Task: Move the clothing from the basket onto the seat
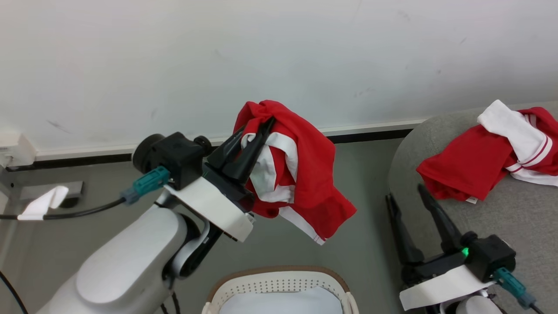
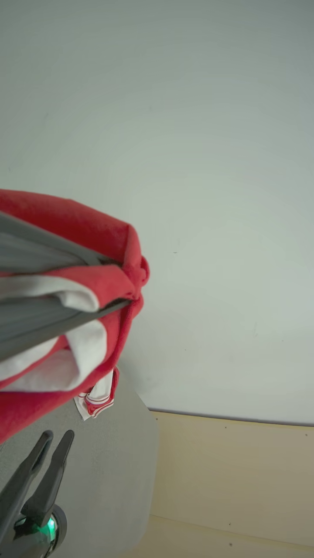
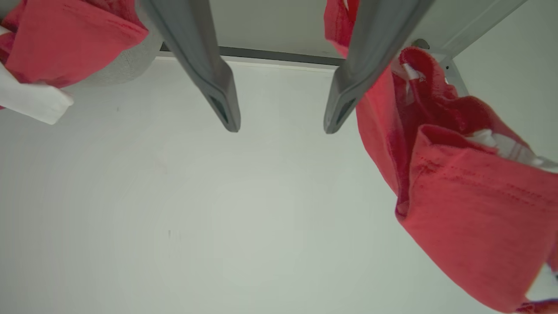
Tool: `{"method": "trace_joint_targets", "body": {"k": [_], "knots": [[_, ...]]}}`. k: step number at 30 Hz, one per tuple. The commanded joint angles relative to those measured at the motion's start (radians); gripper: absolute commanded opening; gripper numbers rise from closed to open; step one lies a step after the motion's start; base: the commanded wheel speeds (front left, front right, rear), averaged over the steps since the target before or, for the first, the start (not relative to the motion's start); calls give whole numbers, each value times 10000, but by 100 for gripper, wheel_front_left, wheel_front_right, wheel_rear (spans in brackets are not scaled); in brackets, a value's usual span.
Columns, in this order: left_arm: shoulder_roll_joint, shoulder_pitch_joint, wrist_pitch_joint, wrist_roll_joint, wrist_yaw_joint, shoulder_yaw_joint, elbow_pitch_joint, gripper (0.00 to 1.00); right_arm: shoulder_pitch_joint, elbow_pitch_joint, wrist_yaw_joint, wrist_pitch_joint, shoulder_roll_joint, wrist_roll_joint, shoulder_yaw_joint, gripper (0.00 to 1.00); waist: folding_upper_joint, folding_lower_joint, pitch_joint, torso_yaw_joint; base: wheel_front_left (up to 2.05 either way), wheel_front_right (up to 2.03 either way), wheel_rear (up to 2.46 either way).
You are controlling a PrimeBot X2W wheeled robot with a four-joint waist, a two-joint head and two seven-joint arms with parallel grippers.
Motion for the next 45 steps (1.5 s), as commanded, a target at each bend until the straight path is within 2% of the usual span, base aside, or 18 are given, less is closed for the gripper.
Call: {"method": "trace_joint_targets", "body": {"k": [1,8,15,23,33,34,36,45], "knots": [[74,-16,-29,-141,48,31,-47,0,-146,84,-26,-27,-70,-65,167,100,-1,0,62,29,0,0,0],[-69,1,-111,-130,-11,-75,8,0,-699,636,-26,-28,-214,-86,1196,100,-1,0,209,203,0,0,0],[-473,95,-132,-119,-172,-417,186,0,-1550,1683,-26,232,-267,-153,2111,100,-1,0,210,653,0,0,0],[-951,193,-58,-156,-333,-877,288,0,-2426,3121,-26,414,-77,55,3023,100,-1,0,-51,1276,0,0,0],[-1106,339,46,-166,-502,-1237,275,0,-3154,4428,-26,146,110,405,3725,100,-1,0,-294,1804,0,0,0],[-1110,370,60,-193,-491,-1257,287,0,-3203,4543,-26,112,122,434,3752,60,-1,0,-314,1832,0,0,0],[-1110,411,56,-236,-465,-1274,311,0,-3296,4709,-26,71,145,496,3837,0,-1,0,-339,1875,0,0,0],[-961,542,-7,-309,-357,-1214,354,0,-3384,4897,-26,-33,170,868,3969,0,-1,0,-348,1762,0,0,0]]}}
